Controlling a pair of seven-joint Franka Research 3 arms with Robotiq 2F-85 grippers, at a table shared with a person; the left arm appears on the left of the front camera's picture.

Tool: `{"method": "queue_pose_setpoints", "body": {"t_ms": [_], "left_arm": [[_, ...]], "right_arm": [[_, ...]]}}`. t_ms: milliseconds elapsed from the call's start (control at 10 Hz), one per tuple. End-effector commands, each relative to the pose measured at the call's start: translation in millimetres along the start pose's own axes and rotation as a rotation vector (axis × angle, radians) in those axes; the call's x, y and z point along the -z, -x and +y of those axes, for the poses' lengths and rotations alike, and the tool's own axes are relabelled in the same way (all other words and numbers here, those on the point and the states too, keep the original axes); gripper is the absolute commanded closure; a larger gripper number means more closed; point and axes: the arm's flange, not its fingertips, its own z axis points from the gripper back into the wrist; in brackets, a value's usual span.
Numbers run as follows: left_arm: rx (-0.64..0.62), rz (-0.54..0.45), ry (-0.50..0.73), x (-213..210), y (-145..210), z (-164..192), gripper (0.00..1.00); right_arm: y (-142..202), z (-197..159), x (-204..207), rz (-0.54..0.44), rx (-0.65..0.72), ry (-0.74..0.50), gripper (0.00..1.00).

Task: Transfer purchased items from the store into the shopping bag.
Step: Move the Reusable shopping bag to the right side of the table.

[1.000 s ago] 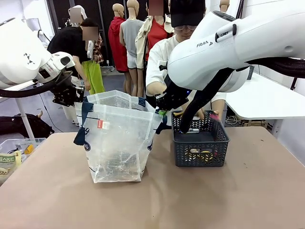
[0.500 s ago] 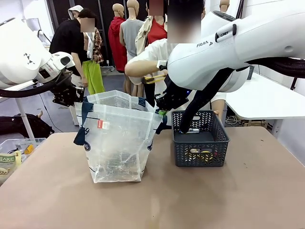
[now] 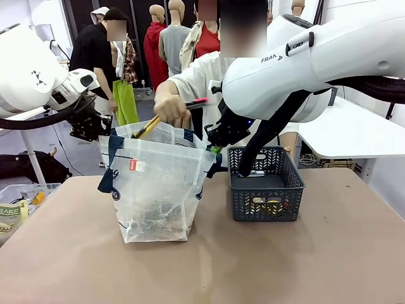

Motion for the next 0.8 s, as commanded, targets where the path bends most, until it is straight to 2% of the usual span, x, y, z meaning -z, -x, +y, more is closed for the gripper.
{"method": "queue_pose_setpoints", "body": {"t_ms": [0,700], "left_arm": [[-0.004,-0.007,-0.002,-2.5,-2.0,3.0,1.00],[-0.004,-0.007,-0.002,-2.5,-2.0,3.0,1.00]], "right_arm": [[-0.1,-1.2,-0.1,0.000,0.002,0.000,1.00],[-0.1,-1.2,-0.1,0.000,0.002,0.000,1.00]]}}
